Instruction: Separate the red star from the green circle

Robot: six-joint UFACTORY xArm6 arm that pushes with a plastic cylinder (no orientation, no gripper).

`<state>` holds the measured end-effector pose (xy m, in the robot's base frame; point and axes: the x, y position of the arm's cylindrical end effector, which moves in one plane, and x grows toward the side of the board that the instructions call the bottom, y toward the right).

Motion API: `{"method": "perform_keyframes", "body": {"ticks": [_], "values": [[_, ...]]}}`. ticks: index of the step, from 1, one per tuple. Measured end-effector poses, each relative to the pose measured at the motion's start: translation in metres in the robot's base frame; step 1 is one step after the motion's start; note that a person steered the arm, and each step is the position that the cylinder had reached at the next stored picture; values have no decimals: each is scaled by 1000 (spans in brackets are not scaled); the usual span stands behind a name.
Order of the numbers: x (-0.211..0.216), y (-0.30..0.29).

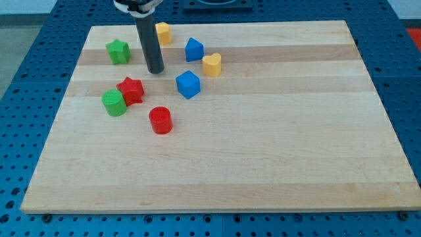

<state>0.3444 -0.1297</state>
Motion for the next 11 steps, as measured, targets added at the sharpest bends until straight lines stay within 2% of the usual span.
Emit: {"method": "perform_keyframes", "body": {"ticks": [3, 4, 7, 9, 11], "values": [[65, 1], [71, 1], [68, -46], [44, -74], [63, -87]]}}
